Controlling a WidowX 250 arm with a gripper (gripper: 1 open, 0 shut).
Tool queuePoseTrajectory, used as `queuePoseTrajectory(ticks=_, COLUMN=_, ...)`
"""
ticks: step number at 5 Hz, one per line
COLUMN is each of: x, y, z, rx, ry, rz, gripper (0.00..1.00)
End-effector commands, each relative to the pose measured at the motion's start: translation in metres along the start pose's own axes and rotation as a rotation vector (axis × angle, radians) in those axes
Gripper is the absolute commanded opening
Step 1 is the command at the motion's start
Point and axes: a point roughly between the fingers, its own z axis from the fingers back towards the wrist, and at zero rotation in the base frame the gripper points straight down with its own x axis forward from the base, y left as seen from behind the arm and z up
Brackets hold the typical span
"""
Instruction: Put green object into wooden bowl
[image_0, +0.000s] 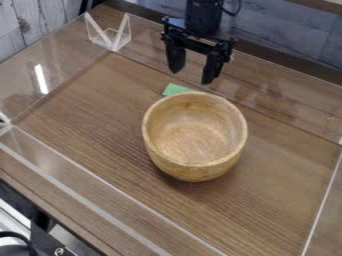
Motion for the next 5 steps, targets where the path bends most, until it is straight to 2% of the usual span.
queuePoseTrajectory(ticks=1, x=0.013, y=0.008, z=0.018, rx=0.006, ry=-0.070, rz=0.036, gripper=1.00)
queuePoseTrajectory(ticks=3, x=0.018, y=0.038, z=0.026, rx=0.002, ry=-0.067, rz=0.115, gripper=1.00)
queuePoseTrajectory(ticks=5, x=0.028, y=0.037, z=0.002, rx=0.003, ry=-0.050, rz=0.116, gripper=1.00)
